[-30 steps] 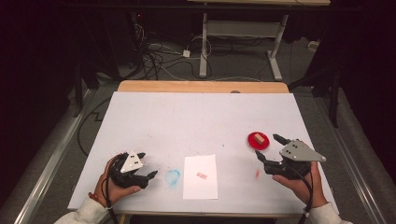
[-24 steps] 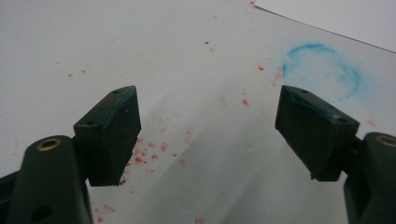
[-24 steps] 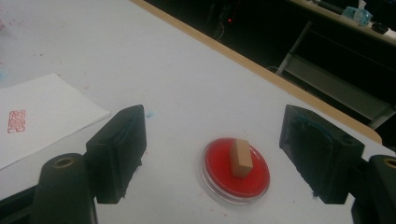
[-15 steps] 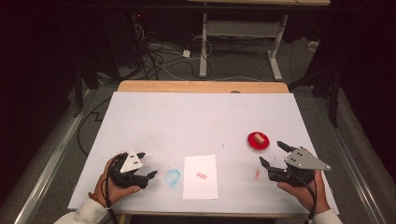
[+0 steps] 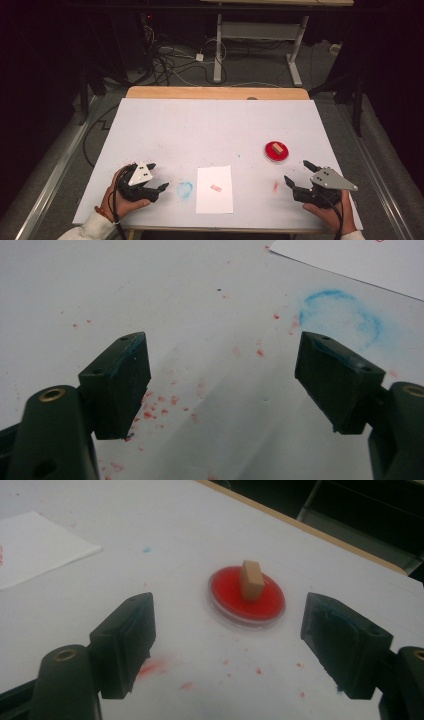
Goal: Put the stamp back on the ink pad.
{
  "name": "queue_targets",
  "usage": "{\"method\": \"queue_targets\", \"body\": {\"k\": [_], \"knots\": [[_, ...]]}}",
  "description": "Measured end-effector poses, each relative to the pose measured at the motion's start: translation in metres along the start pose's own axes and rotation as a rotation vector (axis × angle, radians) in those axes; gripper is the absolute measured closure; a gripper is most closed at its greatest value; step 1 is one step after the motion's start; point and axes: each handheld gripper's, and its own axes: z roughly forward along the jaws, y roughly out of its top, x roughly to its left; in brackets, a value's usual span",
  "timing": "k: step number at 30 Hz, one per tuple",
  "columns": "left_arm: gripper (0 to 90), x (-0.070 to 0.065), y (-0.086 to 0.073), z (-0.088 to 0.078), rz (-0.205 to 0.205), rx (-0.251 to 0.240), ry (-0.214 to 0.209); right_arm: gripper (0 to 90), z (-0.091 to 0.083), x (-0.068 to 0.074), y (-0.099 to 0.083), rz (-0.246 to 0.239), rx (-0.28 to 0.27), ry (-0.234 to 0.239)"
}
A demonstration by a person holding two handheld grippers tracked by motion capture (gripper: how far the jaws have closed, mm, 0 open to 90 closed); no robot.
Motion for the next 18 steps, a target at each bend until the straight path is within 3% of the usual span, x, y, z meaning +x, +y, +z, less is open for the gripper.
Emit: {"method": "queue_targets", "body": {"k": [2, 4, 8, 11, 18], "knots": [[21.6, 0.0, 0.0, 0.0, -0.002, 0.0, 0.001, 22.3, -0.001, 0.0, -0.006, 0.019, 0.007, 0.005], [21.6, 0.0, 0.0, 0.001, -0.004, 0.001, 0.002, 22.3, 0.0, 0.0, -0.011, -0.01, 0.034, -0.008], [21.6, 0.002, 0.0, 0.002, -0.011, 0.003, 0.005, 22.3, -0.001, -0.001, -0.019, 0.02, 0.035, 0.0], [21.6, 0.002, -0.001, 0.002, -0.014, 0.002, 0.007, 22.3, 0.003, 0.001, -0.022, -0.005, 0.06, 0.013], [21.6, 0.0, 0.001, 0.0, -0.002, -0.003, 0.009, 22.3, 0.003, 0.003, -0.023, -0.009, 0.052, 0.019]]}}
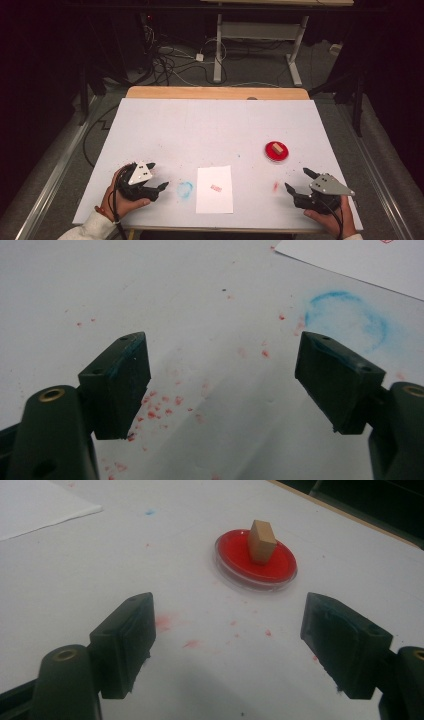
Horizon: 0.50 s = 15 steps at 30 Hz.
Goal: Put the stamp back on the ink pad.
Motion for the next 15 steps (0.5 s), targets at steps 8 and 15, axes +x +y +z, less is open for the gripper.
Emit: {"method": "queue_targets", "body": {"k": [8, 15], "knots": [[21.5, -0.002, 0.0007, -0.0011, 0.016, -0.007, -0.001, 22.3, -0.0054, 0.0043, 0.0027, -0.001, -0.023, -0.004], [21.5, -0.0019, -0.0003, -0.0006, 0.015, 0.0, -0.005, 22.3, -0.0049, 0.0035, 0.0048, -0.006, -0.039, -0.004]]}}
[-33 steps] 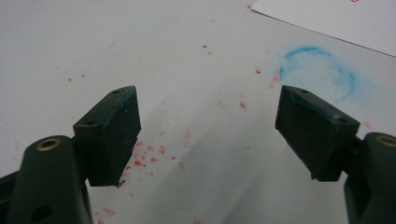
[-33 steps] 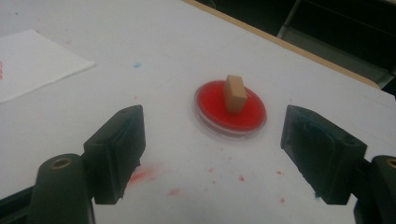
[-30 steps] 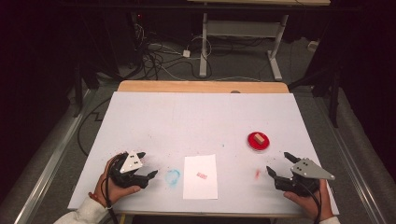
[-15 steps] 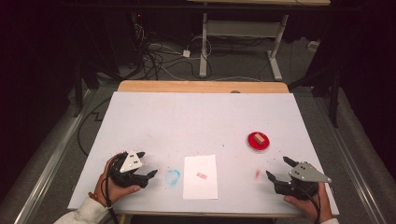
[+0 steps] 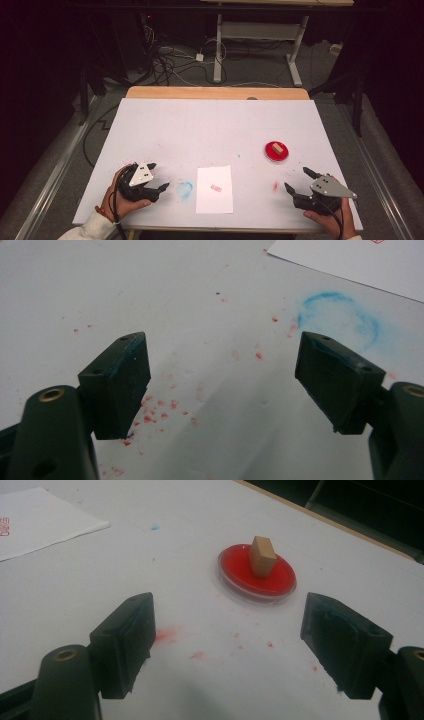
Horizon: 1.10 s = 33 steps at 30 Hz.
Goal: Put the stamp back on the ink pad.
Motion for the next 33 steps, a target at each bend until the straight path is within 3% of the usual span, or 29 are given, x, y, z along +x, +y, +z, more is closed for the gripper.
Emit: {"method": "queue_targets", "body": {"k": [33], "knots": [[21.5, 0.0015, -0.0017, 0.0007, -0.015, 0.008, 0.002, 22.6, 0.0032, -0.0005, 0.0029, -0.001, -0.019, 0.007]]}}
